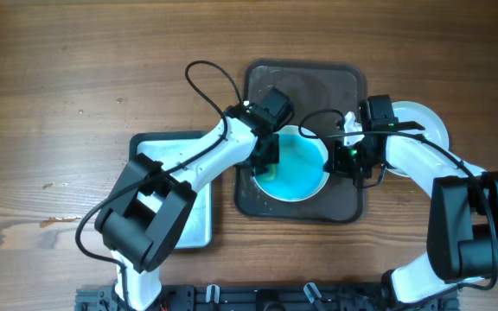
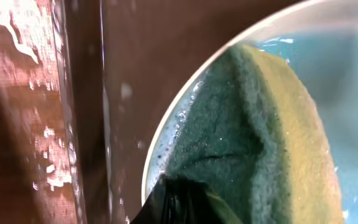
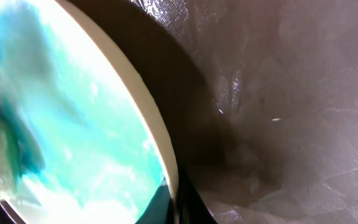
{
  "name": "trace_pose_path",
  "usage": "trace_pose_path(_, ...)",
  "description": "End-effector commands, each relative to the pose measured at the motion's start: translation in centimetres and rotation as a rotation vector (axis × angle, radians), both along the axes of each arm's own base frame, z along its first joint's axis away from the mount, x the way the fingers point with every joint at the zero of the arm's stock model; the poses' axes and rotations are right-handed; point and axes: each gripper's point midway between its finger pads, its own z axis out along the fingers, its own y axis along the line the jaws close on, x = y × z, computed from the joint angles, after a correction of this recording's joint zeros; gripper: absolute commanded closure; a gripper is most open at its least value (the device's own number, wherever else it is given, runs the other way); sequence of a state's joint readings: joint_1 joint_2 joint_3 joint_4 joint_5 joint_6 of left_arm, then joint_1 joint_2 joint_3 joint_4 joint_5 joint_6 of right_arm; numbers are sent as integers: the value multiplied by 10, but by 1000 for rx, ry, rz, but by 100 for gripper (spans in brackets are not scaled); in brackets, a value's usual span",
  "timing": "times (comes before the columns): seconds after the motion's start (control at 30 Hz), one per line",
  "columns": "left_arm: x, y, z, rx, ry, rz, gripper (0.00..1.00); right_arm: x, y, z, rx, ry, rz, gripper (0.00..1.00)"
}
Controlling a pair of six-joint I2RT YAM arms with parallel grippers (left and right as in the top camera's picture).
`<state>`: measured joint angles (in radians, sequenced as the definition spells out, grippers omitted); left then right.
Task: Clean dirty plates on tray and stack at the side
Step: 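Scrub the held plate with the sponge in the left gripper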
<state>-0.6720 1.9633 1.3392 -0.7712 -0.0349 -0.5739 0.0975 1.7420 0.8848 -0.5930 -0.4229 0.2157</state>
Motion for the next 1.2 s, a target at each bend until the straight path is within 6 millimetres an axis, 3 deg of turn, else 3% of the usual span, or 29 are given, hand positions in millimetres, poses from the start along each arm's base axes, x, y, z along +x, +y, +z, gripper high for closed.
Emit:
trace_pose_path(0.0,23,15,-1,46,-103,41,96,-7,-13,-14,-62,35,-18,96)
trace_pose_path(0.1,30,-6,3,-69,-112,95,96,-8,-13,-14,-63,38,-17,96)
trace_pose_path(0.2,31,-44,7,-248,-86,60,96,-8,-13,-14,-63,37,-14,96)
trace_pose_path(0.43,26,-86,2,-404,-52,13,96,-8,-13,-14,-63,38,-14,96)
trace_pose_path(0.57,15,-106,-3,-499,16,-38,96,-8,-13,-14,-63,38,-14,96)
trace_pose_path(0.7,-12,-125,2,-580,106,-151,96,-8,-13,-14,-63,37,-14,96)
trace_pose_path(0.97,-56,-110,-9,-513,280,-199,96,-7,-13,-14,-63,33,-14,96)
trace_pose_path(1.1,-73,-92,-16,-437,348,-213,96,-6,-13,-13,-62,27,-14,96)
trace_pose_path(1.17,-75,-73,-24,-343,353,-192,96,-5,-13,-13,-62,24,-14,96)
